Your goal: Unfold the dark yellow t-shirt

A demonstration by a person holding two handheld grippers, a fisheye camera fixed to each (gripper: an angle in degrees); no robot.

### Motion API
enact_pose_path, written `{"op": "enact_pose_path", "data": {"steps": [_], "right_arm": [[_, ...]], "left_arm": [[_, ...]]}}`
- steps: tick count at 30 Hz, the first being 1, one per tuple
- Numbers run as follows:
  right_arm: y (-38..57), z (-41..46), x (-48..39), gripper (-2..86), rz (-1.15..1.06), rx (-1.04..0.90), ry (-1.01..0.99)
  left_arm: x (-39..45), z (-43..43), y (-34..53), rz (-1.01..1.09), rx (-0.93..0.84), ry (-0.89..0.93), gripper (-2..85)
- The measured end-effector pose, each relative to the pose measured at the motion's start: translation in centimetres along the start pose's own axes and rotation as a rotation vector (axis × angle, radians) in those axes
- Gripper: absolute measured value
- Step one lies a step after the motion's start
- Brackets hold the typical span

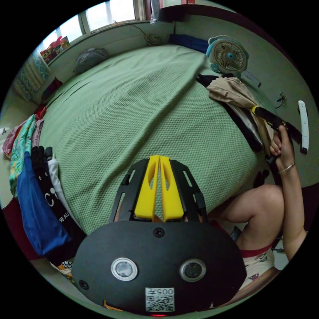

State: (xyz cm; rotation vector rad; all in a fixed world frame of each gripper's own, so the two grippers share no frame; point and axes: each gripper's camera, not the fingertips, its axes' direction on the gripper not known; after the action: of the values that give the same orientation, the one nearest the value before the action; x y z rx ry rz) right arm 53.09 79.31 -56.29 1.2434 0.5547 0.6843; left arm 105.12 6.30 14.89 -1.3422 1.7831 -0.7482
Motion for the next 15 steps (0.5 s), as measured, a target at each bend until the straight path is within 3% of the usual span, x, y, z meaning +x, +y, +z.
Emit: {"op": "enact_pose_path", "data": {"steps": [9, 15], "right_arm": [[2.3, -0.7, -8.3, 0.0, -0.179, -0.036, -0.067], [4.7, -0.9, -15.4, 0.0, -0.312, -0.128, -0.251]], "left_arm": [[-4.0, -0.9, 2.1, -0.057, 0.011, 0.024, -0.6], [-6.8, -1.6, 3.8, -0.092, 0.015, 0.019, -0.6]]}}
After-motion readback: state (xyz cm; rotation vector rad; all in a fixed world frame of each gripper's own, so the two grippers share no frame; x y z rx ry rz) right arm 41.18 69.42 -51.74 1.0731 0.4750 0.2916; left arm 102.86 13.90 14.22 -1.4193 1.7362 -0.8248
